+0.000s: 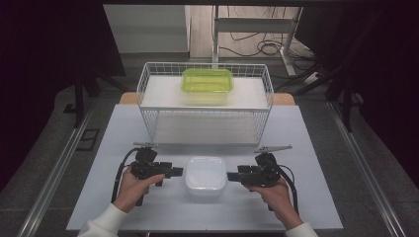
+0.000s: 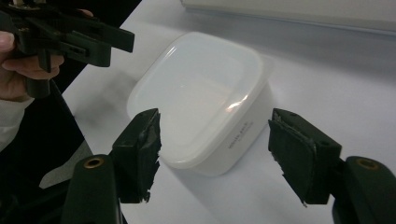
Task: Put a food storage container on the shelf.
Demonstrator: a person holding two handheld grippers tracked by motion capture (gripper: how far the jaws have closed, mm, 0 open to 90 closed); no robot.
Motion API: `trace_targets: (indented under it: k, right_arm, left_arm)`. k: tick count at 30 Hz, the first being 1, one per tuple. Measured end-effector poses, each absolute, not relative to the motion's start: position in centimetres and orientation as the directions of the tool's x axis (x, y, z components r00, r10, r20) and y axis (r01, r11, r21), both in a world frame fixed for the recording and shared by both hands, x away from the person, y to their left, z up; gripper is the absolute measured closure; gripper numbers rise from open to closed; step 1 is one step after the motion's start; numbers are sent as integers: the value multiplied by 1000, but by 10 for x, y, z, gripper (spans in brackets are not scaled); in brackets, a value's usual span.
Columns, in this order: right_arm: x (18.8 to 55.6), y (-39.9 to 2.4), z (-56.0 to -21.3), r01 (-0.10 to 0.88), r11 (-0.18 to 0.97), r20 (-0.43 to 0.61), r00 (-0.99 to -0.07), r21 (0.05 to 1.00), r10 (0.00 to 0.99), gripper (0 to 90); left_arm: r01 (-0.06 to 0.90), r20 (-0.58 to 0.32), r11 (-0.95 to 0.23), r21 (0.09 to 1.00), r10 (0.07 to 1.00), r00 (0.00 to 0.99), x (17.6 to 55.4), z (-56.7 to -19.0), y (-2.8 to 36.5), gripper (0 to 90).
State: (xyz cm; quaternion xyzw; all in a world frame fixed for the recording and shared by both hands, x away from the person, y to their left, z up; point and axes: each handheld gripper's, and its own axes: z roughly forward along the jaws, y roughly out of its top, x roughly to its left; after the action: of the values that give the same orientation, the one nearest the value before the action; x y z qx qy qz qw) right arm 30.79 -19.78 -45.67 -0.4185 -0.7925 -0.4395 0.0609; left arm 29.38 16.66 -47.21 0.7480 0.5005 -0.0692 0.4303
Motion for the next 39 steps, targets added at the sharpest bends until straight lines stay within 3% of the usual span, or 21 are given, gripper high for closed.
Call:
trace_targets:
  k: [6,19,32,39]
  right_arm:
    - [311,-187,-464,735,275,485,-635,620,601,374]
    - [317,-176,-477,770,263,536,-605,581,588,449]
    - [330,-178,-490,824,196,596,-529,532,604,507]
    - [331,-180,-496,848,173,632,-494,501,597,596]
  left_arm:
    - [843,-589,-108,527,668,454,300,-480,167,415]
    - [878,-668,-88,471,614,420,311,-496,155,457]
    - [897,-723,-93,432,559,406,316,-507,156,593]
    - [907,-746,-81,413,541,388,316,-509,156,661]
